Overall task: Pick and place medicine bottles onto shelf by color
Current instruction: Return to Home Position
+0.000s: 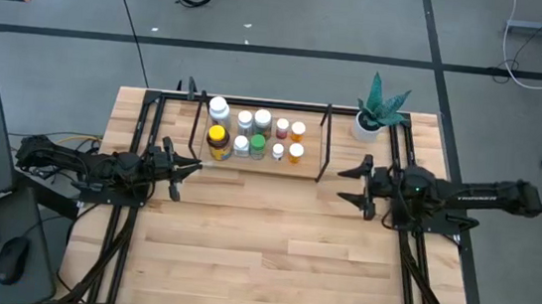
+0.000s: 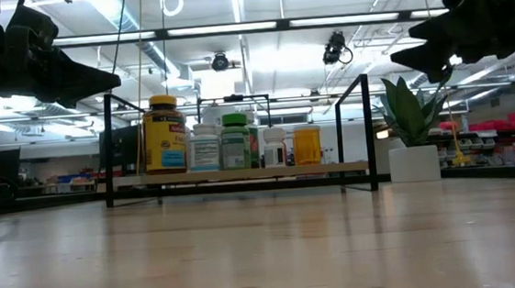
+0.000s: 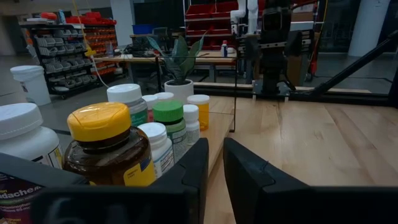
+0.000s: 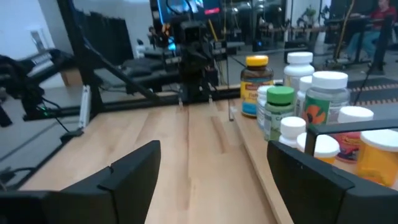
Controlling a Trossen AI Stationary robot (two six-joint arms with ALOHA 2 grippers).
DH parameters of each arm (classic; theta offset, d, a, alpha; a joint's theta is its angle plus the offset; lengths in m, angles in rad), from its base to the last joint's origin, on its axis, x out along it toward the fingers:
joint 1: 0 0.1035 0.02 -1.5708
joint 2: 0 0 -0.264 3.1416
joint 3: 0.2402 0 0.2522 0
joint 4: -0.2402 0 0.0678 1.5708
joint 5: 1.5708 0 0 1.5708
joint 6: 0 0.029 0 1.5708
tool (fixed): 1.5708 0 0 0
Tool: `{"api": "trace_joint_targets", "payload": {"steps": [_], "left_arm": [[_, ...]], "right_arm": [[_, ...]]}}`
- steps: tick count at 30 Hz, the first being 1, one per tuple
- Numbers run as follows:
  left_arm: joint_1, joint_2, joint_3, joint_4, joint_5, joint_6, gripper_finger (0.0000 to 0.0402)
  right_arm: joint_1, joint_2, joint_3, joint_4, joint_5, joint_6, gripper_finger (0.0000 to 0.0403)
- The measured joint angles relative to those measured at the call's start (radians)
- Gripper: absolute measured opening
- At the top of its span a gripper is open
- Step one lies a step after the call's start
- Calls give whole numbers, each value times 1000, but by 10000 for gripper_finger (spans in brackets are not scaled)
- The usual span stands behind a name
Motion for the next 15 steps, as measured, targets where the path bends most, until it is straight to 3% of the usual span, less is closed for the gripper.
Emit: {"api": "trace_joint_targets", "payload": {"steps": [7,15], "left_arm": [[0,0,0,0,0,0,63],[0,0,0,0,0,0,58]], "right_arm": [[0,-100,-55,-23,-19,40,302],[0,-88,-55,-45,-19,65,302]]}}
